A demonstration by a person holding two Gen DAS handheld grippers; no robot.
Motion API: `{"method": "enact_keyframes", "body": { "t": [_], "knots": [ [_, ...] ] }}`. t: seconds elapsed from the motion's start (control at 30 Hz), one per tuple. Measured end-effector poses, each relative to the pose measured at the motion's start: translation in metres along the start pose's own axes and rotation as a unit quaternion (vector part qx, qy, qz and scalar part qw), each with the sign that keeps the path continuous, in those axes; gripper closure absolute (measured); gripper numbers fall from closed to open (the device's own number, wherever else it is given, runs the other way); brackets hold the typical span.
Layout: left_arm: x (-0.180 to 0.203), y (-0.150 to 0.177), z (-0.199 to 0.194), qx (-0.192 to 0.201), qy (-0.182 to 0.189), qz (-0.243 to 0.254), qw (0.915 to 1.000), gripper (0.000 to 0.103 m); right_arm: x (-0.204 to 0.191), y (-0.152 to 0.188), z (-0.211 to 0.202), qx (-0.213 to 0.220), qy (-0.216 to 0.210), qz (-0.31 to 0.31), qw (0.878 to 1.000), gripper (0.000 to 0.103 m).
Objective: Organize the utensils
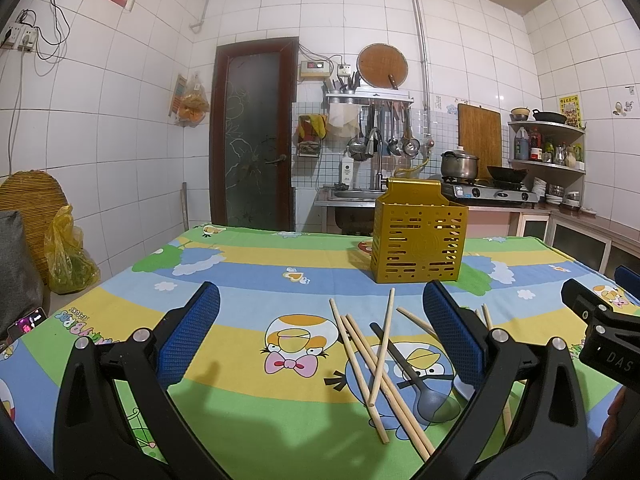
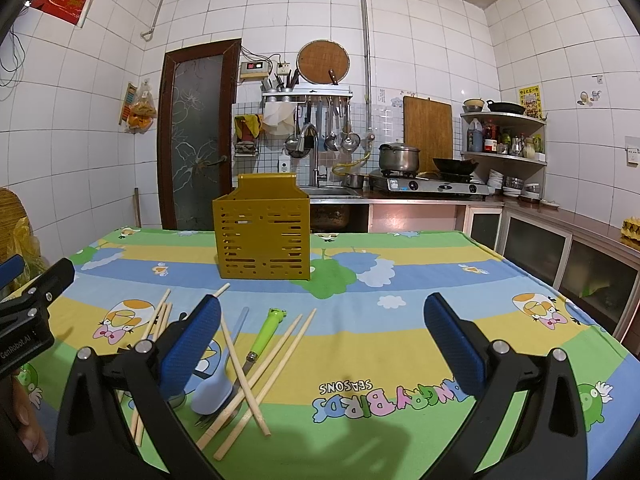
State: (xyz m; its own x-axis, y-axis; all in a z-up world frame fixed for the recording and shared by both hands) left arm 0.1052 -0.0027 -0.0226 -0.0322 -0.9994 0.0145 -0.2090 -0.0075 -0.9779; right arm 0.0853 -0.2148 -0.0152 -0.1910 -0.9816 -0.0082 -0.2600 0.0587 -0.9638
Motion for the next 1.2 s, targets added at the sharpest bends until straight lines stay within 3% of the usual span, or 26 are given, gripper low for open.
{"method": "enact_keyframes", "body": {
  "t": [0.77, 1.07, 1.2],
  "knots": [
    [-0.003, 0.0, 0.001, -0.003, -0.004, -0.001, 1.0, 0.005, 0.003, 0.0, -0.001, 0.0, 0.003, -0.001, 1.0, 0.004],
    [-0.01, 0.007, 0.015, -0.038, -0.013, -0.007, 0.9992, 0.005, 0.017, 0.005, 0.002, -0.021, 0.016, 0.006, 1.0, 0.004],
    [-0.007, 0.013, 0.032, -0.076, -0.011, 0.006, 0.997, 0.005, 0.017, 0.01, 0.016, -0.052, 0.015, 0.011, 0.998, 0.004]
  ]
}}
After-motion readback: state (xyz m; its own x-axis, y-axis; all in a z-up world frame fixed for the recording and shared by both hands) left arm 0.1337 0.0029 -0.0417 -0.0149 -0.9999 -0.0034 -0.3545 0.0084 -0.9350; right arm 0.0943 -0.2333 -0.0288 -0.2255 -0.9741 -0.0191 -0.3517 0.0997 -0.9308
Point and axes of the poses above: each gripper's, at about its wrist camera, not at the fingertips, and z roughly the way its jaws point, x to its right, y to its underside, the point moved 10 cm from there along z, roughly the way its jaws point, and after that the axes turned 2 degrees about y, right-handed, at the moved point
